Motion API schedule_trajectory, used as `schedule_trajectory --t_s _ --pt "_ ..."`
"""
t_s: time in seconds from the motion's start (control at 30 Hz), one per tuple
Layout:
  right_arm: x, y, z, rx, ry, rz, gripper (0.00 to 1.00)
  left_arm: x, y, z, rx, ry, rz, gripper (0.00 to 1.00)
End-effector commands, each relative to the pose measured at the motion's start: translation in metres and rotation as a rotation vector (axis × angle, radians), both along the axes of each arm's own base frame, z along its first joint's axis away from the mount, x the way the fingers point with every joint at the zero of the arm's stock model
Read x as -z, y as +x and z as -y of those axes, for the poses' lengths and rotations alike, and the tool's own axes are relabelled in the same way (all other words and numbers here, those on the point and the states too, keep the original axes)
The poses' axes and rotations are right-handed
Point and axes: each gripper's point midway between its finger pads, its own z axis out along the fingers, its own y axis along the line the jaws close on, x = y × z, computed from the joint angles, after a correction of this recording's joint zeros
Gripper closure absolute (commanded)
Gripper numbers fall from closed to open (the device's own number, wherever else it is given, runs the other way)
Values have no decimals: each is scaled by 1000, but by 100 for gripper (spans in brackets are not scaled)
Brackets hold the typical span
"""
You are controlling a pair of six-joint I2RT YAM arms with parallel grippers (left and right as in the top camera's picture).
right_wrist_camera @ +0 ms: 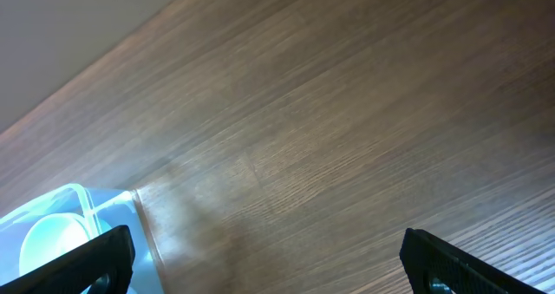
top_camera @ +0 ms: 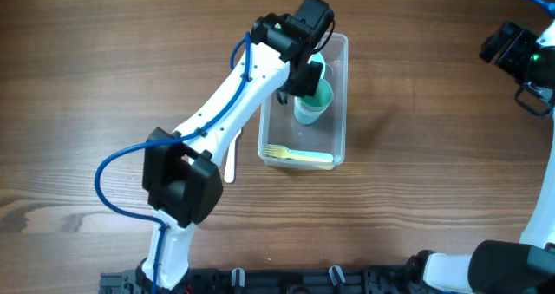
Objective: Pack container
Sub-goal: 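Stack the green cup onto the pink cup in the container, then grasp the light-blue fork on the left with the left gripper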
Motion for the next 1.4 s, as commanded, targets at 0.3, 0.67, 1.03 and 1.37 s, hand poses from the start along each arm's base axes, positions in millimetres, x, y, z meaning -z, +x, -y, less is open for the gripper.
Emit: schedule_trajectory --t_s 0.3,0.67,1.03,1.37 --pt "3 2 0 9 15 -5 0 -89 -8 -88 -161 -4 66 44" --pt "3 2 0 9 15 -5 0 -10 -53 -228 -524 137 -353 43" --pt "3 2 0 9 15 -5 0 133 -82 -240 -533 0 -422 45" --pt "3 2 0 9 15 -5 0 159 -90 -249 -504 46 -382 86"
